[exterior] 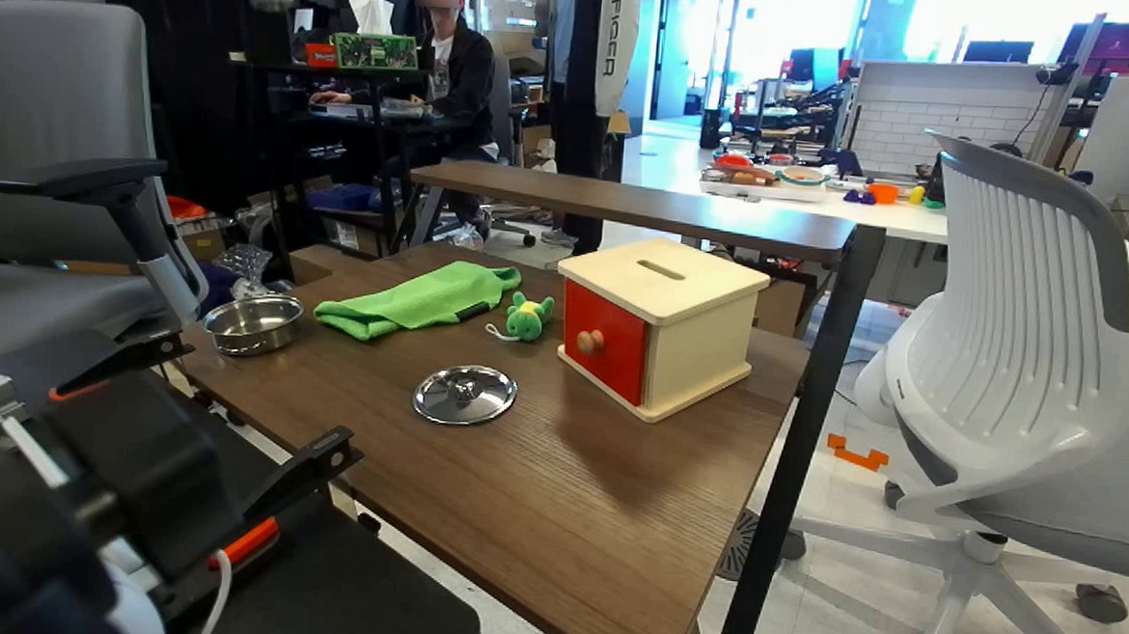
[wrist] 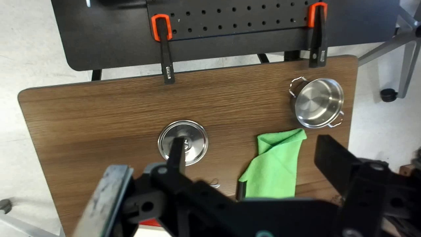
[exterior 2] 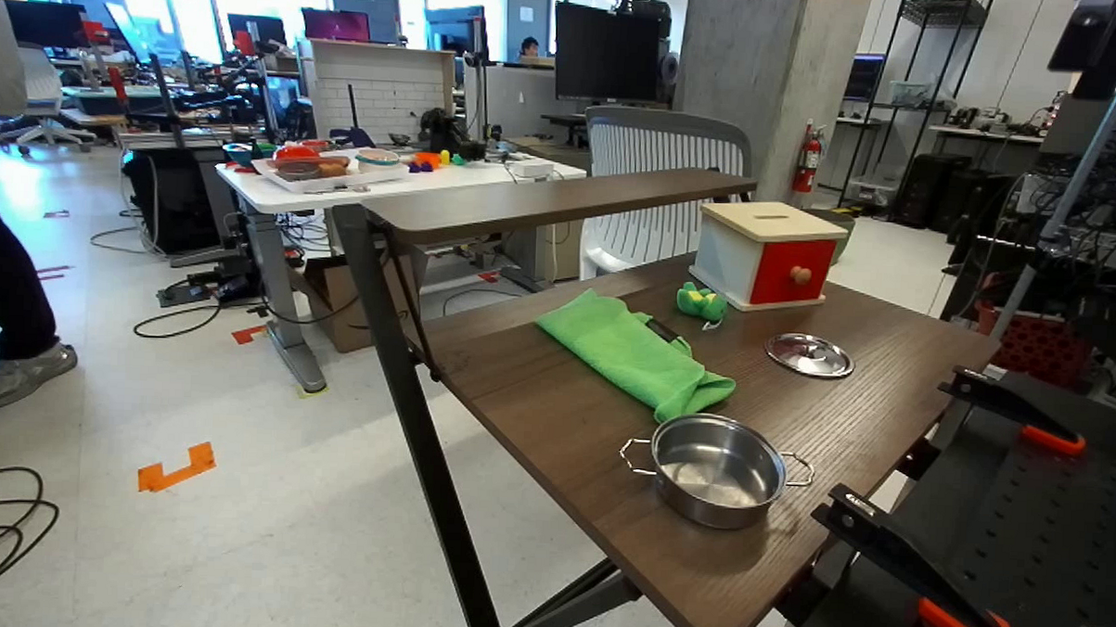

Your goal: Open the drawer, then put the green doll in the drawer

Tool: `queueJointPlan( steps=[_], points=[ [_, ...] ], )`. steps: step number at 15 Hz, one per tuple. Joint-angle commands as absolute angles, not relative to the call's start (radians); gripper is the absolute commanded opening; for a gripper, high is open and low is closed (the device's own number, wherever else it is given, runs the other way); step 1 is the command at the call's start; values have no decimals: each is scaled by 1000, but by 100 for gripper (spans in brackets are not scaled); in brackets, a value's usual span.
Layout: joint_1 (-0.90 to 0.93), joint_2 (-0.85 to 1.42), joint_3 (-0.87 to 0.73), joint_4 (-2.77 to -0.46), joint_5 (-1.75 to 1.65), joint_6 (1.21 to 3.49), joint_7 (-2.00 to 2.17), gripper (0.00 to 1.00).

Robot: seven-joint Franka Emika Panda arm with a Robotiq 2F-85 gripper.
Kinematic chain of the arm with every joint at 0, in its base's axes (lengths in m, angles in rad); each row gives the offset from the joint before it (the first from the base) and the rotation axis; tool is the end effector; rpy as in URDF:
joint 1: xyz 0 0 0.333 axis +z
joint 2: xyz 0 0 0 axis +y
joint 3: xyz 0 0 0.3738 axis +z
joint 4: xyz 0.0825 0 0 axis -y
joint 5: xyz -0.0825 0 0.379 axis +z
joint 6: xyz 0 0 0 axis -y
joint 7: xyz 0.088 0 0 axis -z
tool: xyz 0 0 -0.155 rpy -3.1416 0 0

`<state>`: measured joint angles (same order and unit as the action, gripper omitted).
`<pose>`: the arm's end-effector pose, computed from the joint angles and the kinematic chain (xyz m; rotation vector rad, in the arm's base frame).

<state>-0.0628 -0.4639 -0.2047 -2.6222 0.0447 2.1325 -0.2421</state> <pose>0.3411 -0.0884 0.4028 -3.0081 0.0409 0.0048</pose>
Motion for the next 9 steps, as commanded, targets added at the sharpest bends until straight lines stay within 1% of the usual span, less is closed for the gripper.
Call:
queueJointPlan(
  steps=[1, 5, 9],
  points=[
    [-88, -335, -211, -2619, 56, 2294, -237, 100],
    [-82, -146, -222, -2545, 116, 2433, -240, 100],
    [-74, 11, -214, -2466, 324, 2530, -300, 100]
  ],
)
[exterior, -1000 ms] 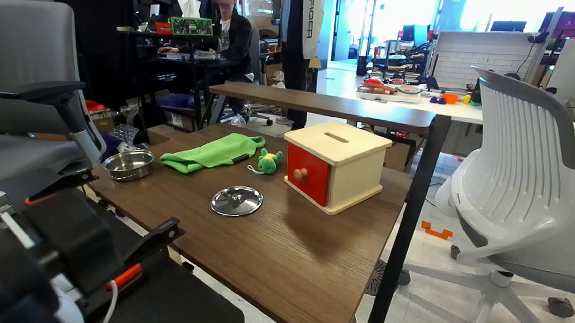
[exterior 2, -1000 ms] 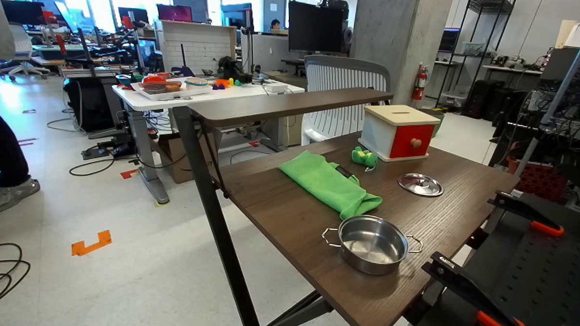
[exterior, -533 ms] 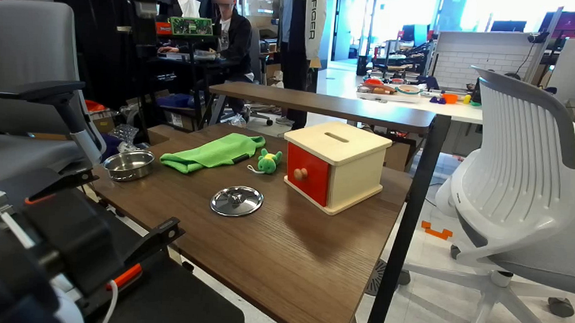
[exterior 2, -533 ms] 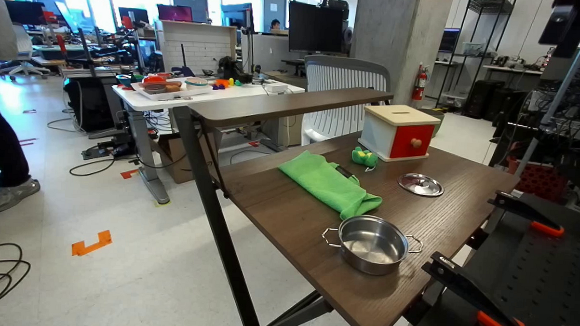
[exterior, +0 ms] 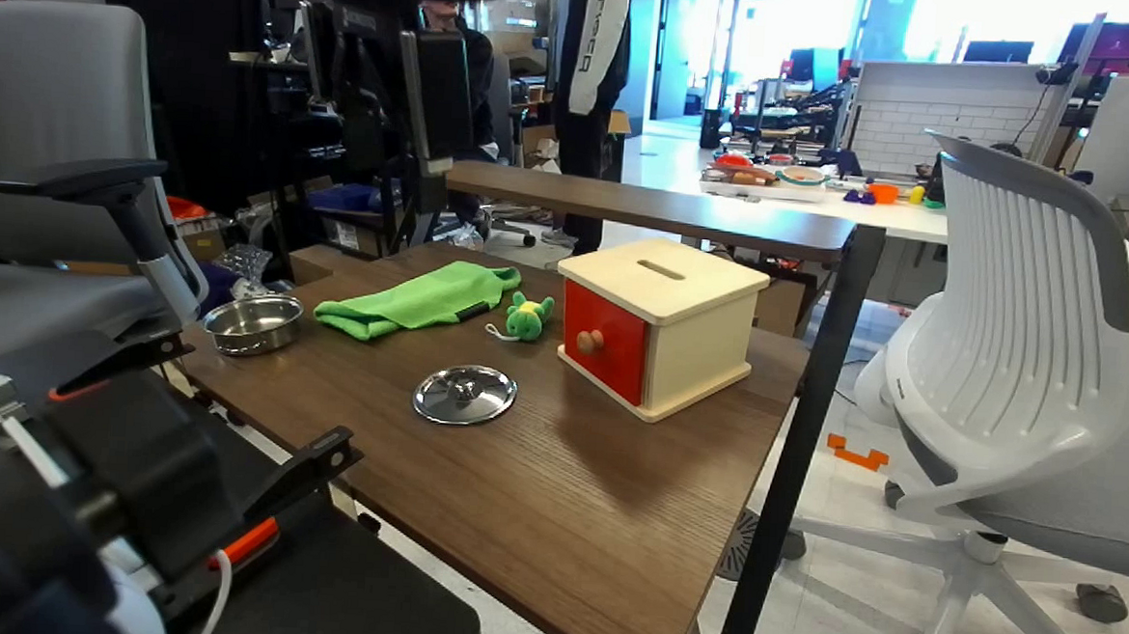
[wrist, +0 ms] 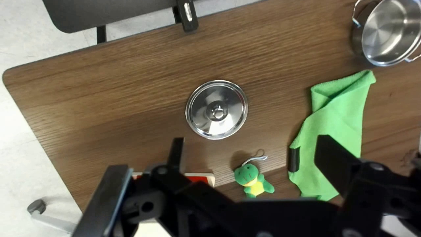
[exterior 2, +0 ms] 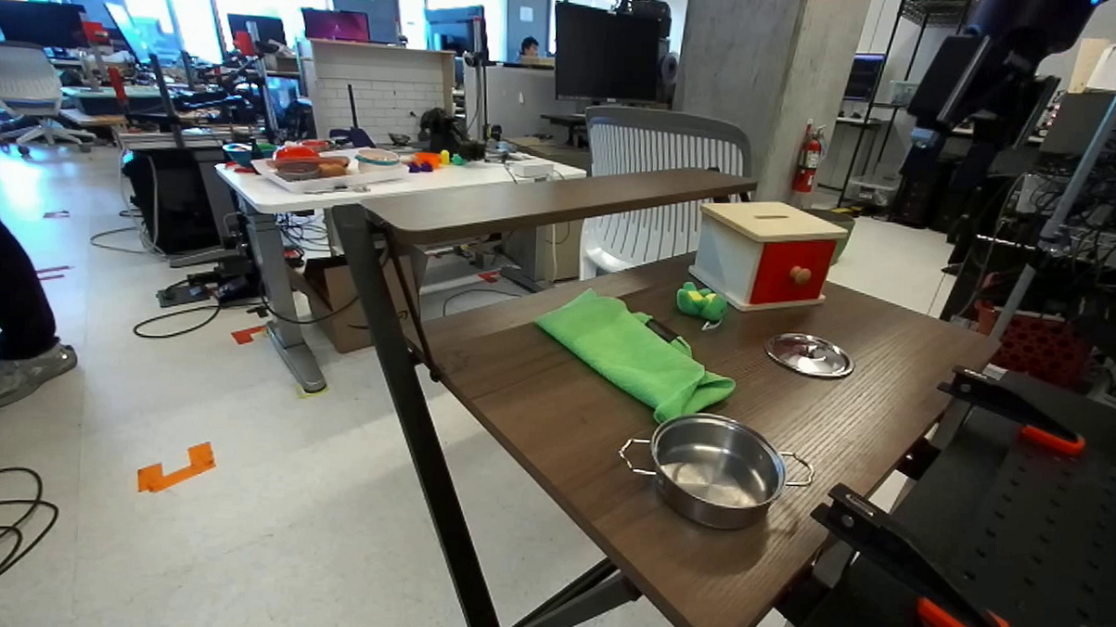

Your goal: Open the drawer, then put the green doll in the drawer

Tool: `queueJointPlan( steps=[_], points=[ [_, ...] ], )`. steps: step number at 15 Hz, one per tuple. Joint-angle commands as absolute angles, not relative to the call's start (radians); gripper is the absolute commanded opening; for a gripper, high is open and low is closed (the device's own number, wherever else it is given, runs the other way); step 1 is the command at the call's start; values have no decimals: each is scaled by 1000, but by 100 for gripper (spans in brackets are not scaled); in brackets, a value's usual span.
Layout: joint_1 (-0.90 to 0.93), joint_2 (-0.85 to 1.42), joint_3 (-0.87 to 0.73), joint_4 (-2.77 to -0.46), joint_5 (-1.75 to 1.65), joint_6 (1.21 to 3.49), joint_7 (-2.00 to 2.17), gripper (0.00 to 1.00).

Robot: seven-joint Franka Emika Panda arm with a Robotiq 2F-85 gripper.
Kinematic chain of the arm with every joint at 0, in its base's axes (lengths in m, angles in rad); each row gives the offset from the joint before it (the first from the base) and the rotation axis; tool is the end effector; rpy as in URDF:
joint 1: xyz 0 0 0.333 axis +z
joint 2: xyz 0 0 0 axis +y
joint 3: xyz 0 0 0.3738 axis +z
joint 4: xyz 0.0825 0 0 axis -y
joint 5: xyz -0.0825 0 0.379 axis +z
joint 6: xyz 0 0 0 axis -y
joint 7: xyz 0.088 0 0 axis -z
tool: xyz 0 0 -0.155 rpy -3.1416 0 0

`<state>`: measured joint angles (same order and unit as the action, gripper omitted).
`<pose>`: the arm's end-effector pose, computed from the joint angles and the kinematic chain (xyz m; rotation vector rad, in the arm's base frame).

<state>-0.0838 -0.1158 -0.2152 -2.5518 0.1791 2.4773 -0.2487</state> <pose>0.4240 -0.1250 0.3268 -3.0036 0.2839 -0.1097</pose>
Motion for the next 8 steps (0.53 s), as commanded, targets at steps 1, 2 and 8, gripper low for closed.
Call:
queueJointPlan(
  steps=[1, 2, 8],
  points=[
    [-83, 56, -204, -2431, 374, 2531, -310, 100],
    [-94, 94, -192, -2403, 419, 2543, -320, 100],
    [-171, 281, -142, -2276, 451, 2594, -291, 100]
  ],
)
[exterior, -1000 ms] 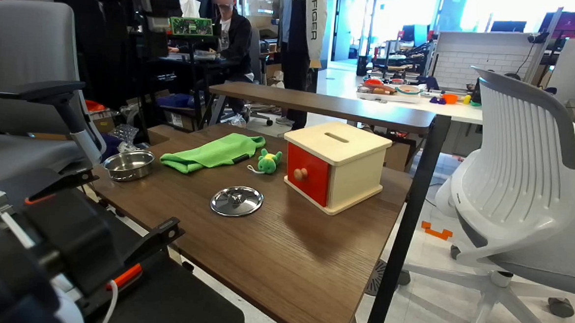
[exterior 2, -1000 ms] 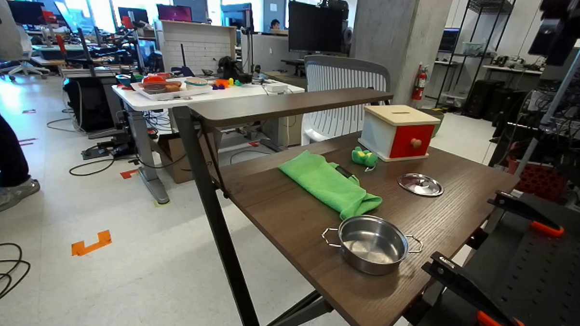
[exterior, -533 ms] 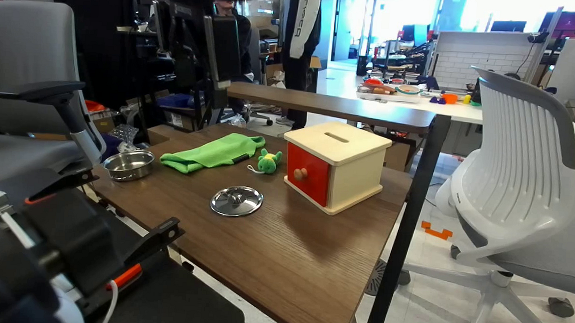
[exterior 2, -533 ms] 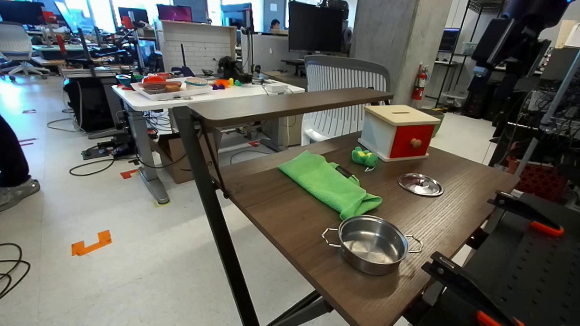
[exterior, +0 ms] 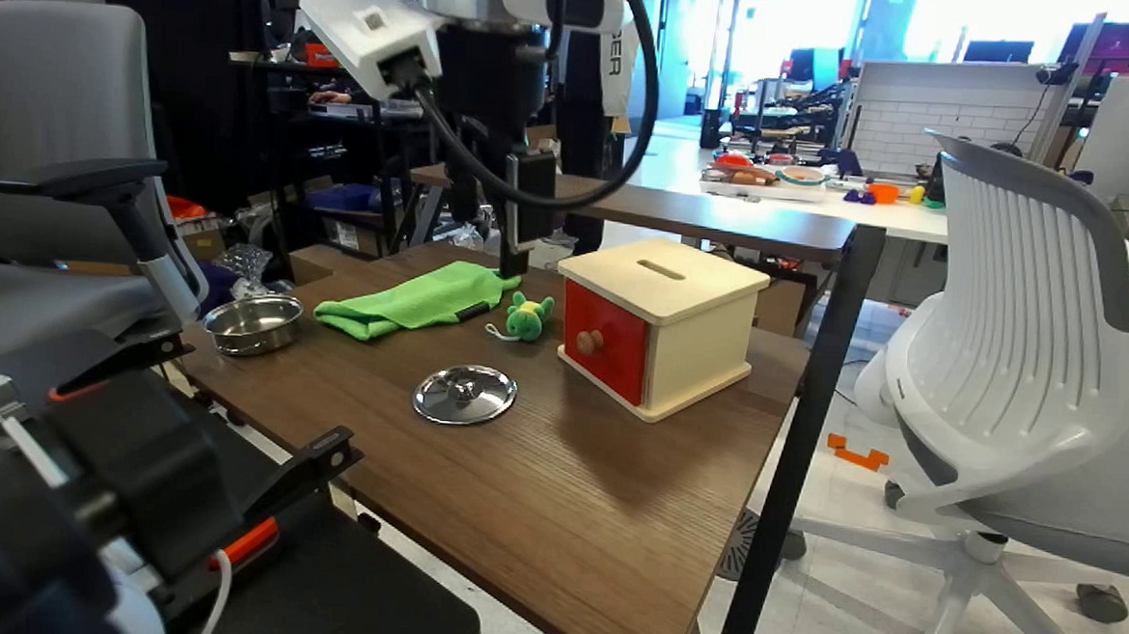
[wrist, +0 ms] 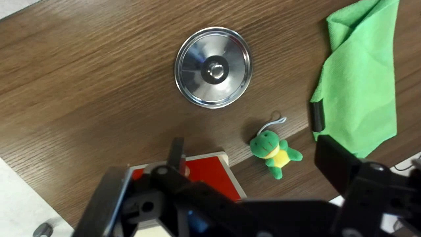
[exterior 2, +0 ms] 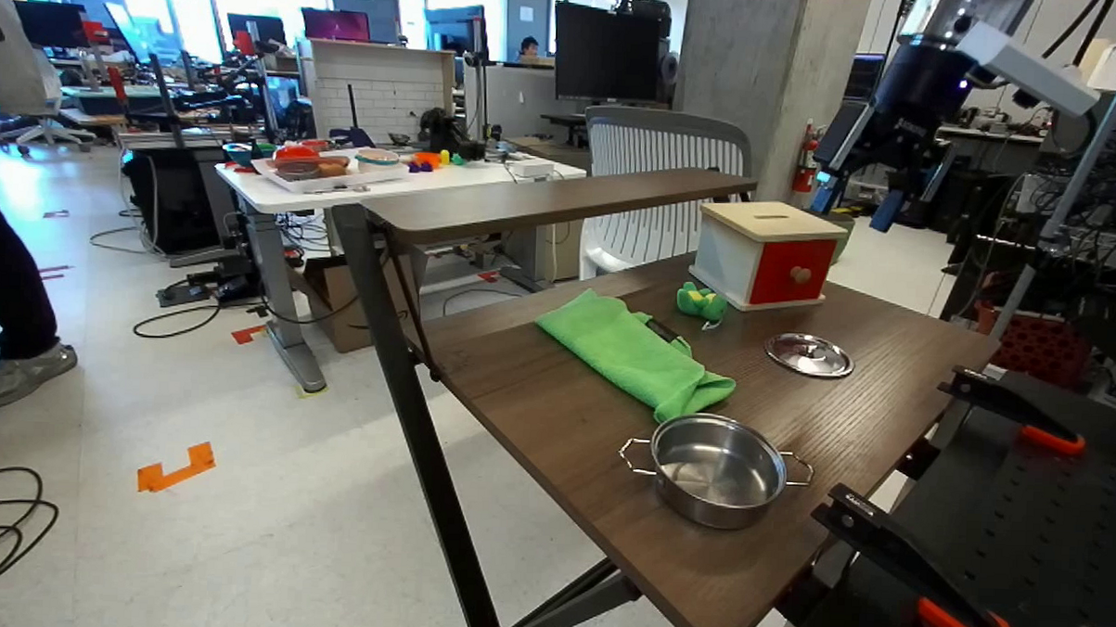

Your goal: Open the drawer, then put the green doll in the drawer

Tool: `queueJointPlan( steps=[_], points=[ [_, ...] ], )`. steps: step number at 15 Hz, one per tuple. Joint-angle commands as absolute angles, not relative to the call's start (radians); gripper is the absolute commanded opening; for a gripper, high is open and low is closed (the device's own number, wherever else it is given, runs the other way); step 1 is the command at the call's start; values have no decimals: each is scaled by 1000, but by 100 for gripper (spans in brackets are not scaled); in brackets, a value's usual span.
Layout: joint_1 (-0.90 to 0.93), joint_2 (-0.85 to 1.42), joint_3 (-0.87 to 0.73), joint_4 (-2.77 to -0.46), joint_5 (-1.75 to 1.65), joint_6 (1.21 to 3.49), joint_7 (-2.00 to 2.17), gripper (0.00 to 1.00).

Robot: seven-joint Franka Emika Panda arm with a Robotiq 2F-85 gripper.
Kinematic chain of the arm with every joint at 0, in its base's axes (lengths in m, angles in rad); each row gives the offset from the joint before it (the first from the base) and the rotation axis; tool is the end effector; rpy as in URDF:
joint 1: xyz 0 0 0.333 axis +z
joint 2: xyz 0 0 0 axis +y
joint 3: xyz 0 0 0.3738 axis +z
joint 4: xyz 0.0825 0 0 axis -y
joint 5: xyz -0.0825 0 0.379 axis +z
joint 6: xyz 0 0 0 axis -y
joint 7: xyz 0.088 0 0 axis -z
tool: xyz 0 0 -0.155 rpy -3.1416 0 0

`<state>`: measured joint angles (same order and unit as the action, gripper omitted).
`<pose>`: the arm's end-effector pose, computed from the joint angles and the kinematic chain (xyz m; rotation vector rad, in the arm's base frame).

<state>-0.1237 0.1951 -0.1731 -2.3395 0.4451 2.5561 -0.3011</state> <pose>0.5081 -0.1503 0.2685 -2.8927 0.5282 -0.1357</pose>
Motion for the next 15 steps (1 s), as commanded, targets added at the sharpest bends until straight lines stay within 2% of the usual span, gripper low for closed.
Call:
queueJointPlan(
  steps=[1, 15],
  points=[
    [-184, 307, -139, -2262, 436, 2606, -285, 100],
    [-246, 551, -83, -2147, 318, 2851, -167, 100]
  ],
)
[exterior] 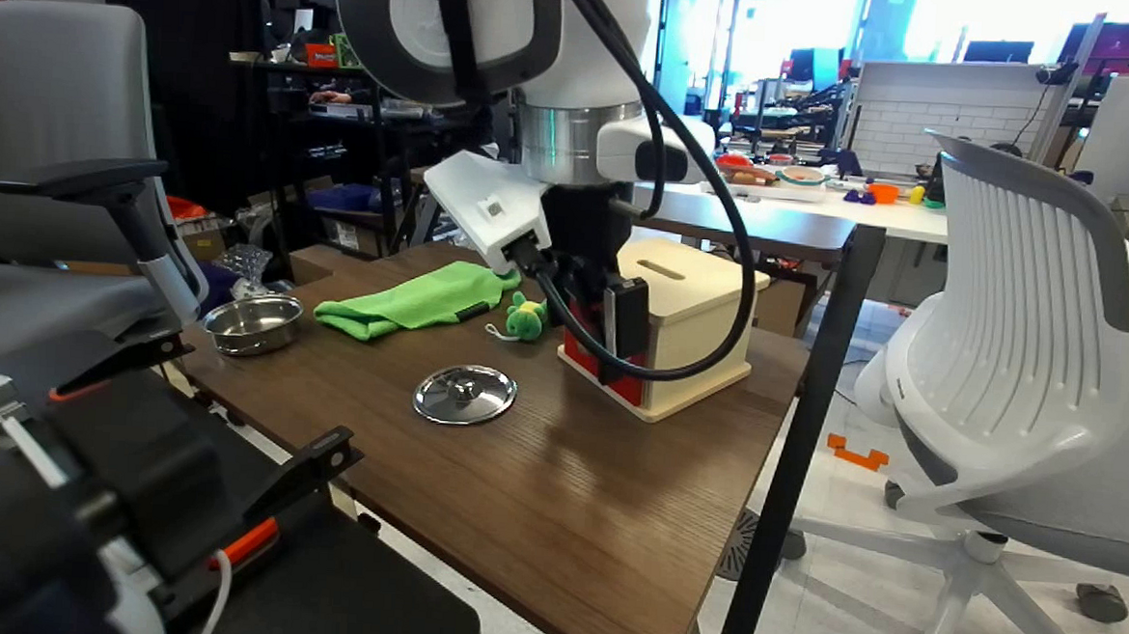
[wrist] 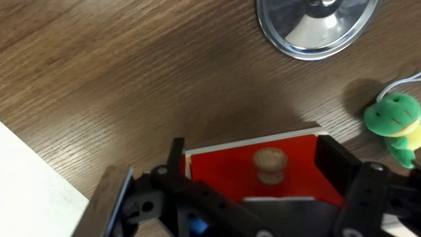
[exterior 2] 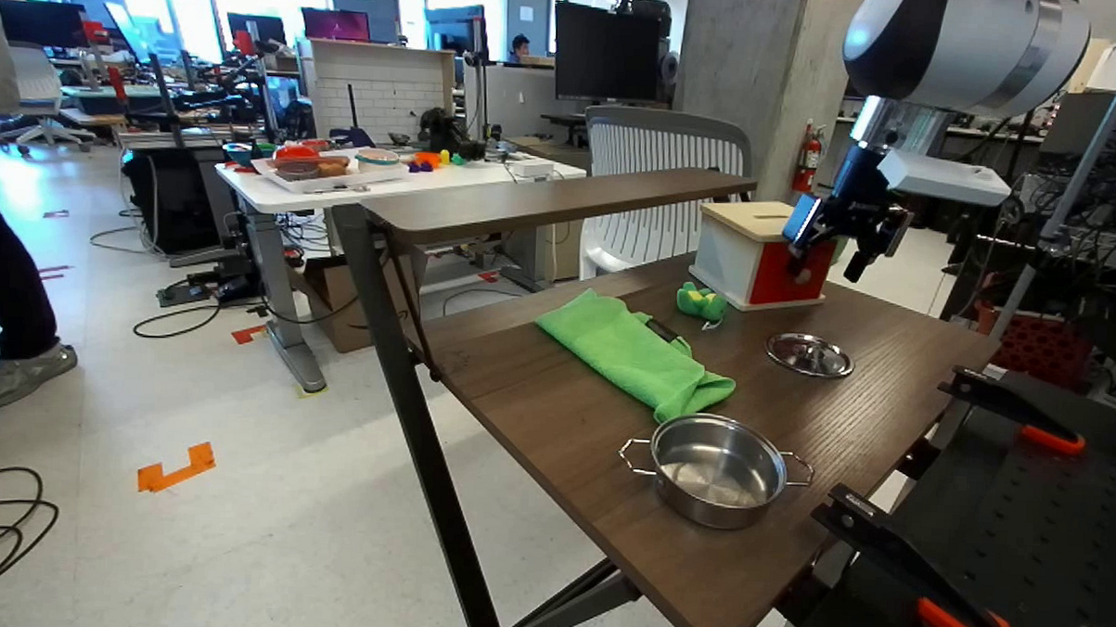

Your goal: Open the drawer, then put the green doll in the drawer

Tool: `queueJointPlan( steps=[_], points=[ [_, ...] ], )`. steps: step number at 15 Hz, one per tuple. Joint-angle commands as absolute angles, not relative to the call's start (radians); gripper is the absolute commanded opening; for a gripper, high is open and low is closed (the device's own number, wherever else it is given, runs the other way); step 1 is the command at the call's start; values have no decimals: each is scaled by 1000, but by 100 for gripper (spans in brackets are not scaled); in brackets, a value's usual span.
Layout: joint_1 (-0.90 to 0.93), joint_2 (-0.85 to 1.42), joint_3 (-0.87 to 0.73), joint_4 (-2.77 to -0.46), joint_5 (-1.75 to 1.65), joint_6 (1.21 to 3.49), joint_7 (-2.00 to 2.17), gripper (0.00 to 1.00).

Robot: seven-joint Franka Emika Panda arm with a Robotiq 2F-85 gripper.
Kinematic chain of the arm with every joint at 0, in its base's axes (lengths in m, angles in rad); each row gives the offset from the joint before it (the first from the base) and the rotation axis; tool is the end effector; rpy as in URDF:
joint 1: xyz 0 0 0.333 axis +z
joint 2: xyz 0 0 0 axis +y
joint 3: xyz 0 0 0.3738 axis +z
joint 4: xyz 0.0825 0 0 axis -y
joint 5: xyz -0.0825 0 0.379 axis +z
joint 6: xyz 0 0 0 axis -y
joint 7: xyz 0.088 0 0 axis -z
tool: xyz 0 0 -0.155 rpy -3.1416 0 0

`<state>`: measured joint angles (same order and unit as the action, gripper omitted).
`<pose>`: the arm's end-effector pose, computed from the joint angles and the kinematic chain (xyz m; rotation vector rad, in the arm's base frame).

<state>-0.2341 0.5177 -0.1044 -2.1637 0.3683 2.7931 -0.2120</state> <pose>0.5646 -0.2103 0.1711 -2.9983 0.6846 -0.2178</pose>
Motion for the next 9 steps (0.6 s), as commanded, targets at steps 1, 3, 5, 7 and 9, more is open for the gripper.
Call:
queueJointPlan(
  steps=[1, 3, 5, 7, 9],
  points=[
    [-247, 559, -80, -2144, 303, 2865, -155, 96],
    [-252, 569, -69, -2143, 280, 2893, -142, 72],
    [-257, 571, -59, -2144, 264, 2919, -135, 60],
    [-260, 567, -53, -2148, 257, 2944, -135, 43],
    [-263, 560, -48, -2155, 246, 2967, -141, 28]
  ],
)
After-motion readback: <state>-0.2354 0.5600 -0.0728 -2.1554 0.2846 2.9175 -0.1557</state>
